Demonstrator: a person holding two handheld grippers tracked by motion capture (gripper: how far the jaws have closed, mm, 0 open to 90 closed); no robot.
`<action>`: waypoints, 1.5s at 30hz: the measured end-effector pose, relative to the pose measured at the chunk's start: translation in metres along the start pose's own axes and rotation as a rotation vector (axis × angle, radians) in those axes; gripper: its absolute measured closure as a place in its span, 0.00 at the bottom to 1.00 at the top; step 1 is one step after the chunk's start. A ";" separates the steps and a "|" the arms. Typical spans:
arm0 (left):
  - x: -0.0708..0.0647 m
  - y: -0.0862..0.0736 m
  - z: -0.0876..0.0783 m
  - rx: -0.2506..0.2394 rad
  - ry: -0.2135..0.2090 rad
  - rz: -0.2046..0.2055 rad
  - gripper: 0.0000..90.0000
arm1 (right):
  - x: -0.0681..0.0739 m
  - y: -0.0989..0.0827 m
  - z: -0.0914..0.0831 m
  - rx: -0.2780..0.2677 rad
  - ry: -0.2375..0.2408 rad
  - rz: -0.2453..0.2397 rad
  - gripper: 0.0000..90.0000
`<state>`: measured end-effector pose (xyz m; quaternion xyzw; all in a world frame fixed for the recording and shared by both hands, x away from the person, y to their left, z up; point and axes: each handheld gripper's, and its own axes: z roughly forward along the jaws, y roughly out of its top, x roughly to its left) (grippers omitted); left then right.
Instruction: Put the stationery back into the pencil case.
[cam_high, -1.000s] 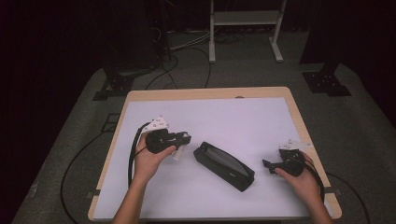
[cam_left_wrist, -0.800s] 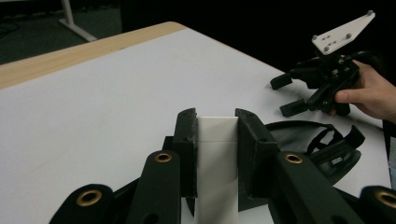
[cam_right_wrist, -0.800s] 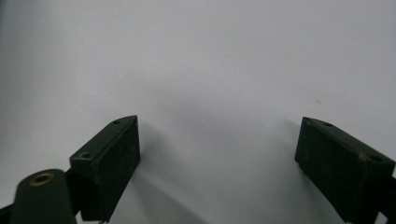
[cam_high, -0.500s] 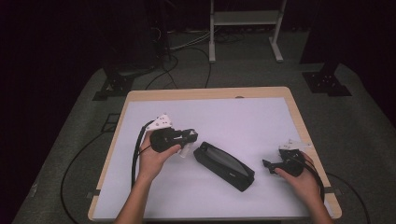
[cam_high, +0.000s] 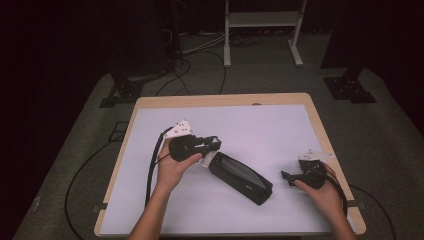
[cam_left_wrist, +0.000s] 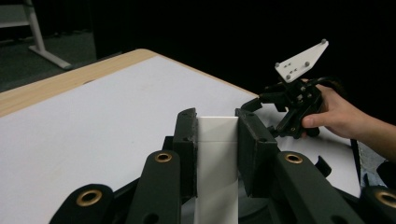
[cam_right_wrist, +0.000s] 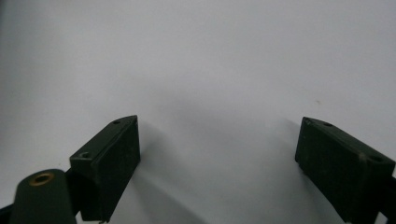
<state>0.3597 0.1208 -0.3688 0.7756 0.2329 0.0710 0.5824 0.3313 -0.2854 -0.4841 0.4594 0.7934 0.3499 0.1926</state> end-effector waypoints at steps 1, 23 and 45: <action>-0.001 0.001 0.002 0.000 -0.005 0.005 0.79 | 0.000 0.000 0.000 0.000 0.000 -0.001 0.14; -0.004 0.000 0.032 -0.033 -0.058 0.036 0.79 | 0.000 0.000 0.000 0.000 0.000 0.001 0.14; -0.010 -0.008 0.052 -0.017 -0.093 0.053 0.79 | 0.000 0.000 0.000 0.000 0.000 0.000 0.14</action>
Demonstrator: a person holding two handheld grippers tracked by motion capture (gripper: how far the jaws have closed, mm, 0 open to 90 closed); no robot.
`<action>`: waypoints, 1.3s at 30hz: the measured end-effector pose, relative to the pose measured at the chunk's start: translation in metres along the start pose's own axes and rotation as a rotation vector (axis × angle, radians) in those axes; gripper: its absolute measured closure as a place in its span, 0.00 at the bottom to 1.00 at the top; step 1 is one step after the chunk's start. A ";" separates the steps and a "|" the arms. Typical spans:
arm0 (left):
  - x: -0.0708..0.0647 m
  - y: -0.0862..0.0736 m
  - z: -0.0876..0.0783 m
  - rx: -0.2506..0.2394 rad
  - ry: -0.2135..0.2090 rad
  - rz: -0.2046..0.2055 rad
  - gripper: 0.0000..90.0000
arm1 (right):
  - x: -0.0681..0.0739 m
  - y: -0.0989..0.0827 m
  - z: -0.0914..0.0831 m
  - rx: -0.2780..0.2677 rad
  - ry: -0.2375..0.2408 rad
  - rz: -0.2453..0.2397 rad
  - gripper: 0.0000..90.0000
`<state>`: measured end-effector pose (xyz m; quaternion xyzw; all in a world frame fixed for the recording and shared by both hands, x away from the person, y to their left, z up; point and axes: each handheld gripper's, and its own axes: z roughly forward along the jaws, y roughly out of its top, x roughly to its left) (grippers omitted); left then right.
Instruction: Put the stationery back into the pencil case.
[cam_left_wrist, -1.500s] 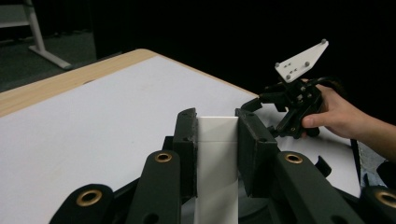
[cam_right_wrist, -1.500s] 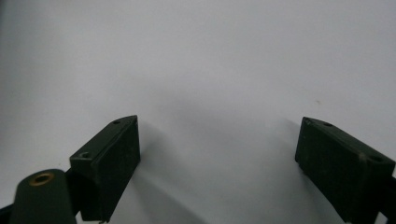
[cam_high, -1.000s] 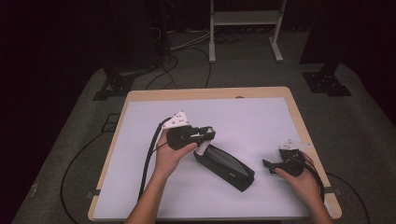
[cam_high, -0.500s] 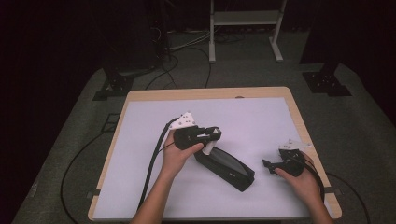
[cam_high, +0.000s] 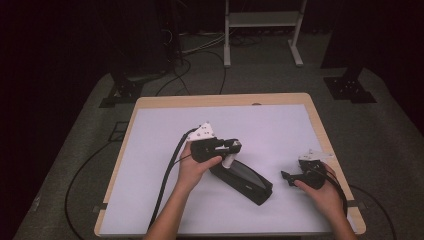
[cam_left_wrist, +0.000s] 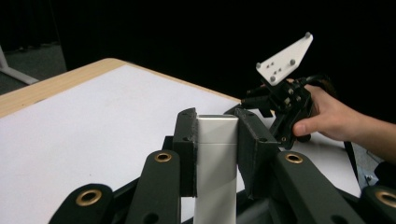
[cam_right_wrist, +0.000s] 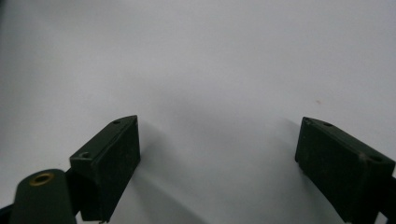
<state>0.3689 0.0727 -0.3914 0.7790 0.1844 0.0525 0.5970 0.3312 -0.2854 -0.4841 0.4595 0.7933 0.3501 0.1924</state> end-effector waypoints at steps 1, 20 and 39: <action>-0.001 -0.001 0.001 0.006 -0.005 0.005 0.79 | 0.000 0.000 0.000 0.000 0.000 0.000 0.14; -0.007 -0.011 -0.005 0.069 -0.027 0.024 0.79 | 0.000 0.000 0.000 0.001 0.000 0.000 0.14; -0.013 -0.019 -0.005 0.085 -0.043 0.024 0.79 | 0.000 0.000 0.000 0.000 0.000 0.000 0.14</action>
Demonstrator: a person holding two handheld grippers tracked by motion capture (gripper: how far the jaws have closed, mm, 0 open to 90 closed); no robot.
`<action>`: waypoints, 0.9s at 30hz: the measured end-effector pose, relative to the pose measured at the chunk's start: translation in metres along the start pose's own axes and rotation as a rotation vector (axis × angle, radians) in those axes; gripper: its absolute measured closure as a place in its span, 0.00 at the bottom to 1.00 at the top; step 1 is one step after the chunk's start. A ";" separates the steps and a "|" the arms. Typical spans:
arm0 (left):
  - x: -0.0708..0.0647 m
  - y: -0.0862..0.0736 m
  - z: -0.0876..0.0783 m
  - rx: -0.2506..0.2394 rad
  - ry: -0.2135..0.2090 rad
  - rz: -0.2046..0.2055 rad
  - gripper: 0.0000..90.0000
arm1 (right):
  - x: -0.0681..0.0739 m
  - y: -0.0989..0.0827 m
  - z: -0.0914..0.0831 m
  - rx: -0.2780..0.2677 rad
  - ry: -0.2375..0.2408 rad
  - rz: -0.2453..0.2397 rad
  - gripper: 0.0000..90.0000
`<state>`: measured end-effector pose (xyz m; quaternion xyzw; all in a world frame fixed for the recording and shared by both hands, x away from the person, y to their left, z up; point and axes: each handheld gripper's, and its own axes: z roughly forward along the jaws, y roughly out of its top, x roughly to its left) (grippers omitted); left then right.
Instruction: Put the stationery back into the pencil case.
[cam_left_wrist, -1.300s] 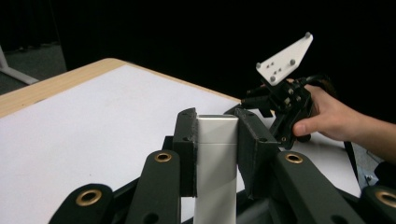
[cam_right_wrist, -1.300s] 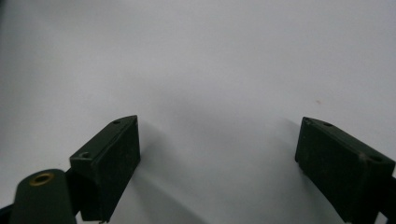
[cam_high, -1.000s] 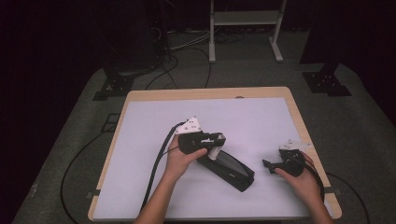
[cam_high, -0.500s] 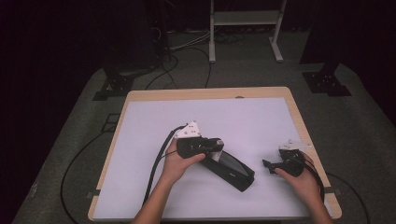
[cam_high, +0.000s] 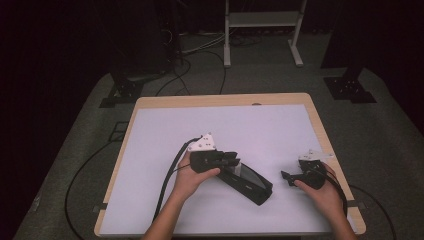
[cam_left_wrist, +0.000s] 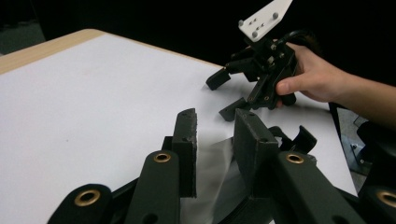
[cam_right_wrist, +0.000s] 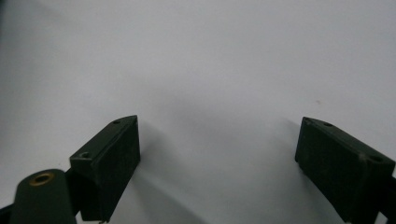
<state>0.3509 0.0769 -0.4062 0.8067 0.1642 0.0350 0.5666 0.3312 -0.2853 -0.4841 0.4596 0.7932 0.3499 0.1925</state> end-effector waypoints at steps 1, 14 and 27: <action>0.000 0.000 -0.001 -0.002 0.000 0.000 0.79 | 0.000 0.000 0.000 0.000 0.000 0.000 0.14; 0.000 0.000 -0.014 0.007 0.027 0.003 0.72 | 0.000 0.000 0.000 0.000 0.000 0.000 0.14; 0.006 -0.009 -0.036 0.047 0.100 -0.020 0.56 | 0.000 0.000 0.000 0.000 -0.001 0.000 0.14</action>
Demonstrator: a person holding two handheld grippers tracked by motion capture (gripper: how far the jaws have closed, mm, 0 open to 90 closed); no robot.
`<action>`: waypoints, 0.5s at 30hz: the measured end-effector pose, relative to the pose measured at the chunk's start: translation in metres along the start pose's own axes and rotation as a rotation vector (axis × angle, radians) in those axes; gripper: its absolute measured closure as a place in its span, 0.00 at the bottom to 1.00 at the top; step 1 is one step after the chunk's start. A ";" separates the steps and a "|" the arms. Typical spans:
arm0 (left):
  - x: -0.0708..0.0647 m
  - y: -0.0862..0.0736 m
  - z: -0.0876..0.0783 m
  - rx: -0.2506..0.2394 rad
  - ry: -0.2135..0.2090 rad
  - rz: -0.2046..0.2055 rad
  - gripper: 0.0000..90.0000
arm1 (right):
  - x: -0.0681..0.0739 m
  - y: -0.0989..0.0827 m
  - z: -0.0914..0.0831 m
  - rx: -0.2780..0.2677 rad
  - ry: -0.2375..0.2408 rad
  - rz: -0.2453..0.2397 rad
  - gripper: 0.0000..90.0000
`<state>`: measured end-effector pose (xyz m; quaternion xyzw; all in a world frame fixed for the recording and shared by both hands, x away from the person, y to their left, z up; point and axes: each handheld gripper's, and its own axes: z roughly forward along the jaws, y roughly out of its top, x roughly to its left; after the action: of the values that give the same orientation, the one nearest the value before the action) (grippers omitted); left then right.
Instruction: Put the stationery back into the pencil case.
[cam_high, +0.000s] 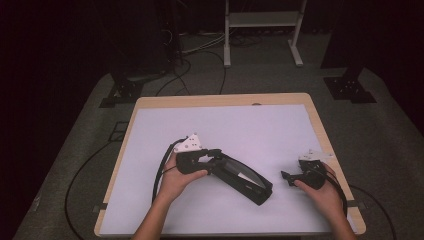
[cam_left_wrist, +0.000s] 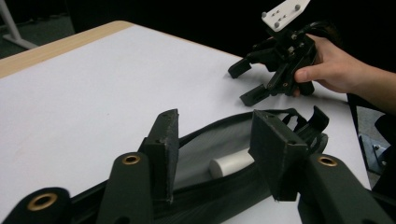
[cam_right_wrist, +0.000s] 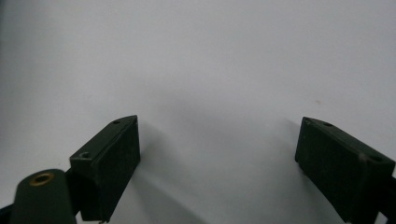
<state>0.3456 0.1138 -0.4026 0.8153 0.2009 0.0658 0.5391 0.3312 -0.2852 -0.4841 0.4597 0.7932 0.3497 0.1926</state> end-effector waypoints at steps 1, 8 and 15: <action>0.000 -0.001 -0.002 0.005 0.009 -0.001 0.54 | 0.000 0.000 0.000 0.000 0.000 0.000 0.14; 0.004 -0.005 -0.013 0.018 0.064 -0.012 0.45 | 0.000 0.000 0.000 0.000 0.000 0.000 0.14; 0.010 -0.015 -0.025 0.104 0.186 -0.038 0.30 | 0.000 0.000 0.000 -0.001 0.002 0.002 0.14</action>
<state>0.3428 0.1445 -0.4070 0.8287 0.2684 0.1205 0.4762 0.3313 -0.2855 -0.4842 0.4601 0.7929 0.3506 0.1916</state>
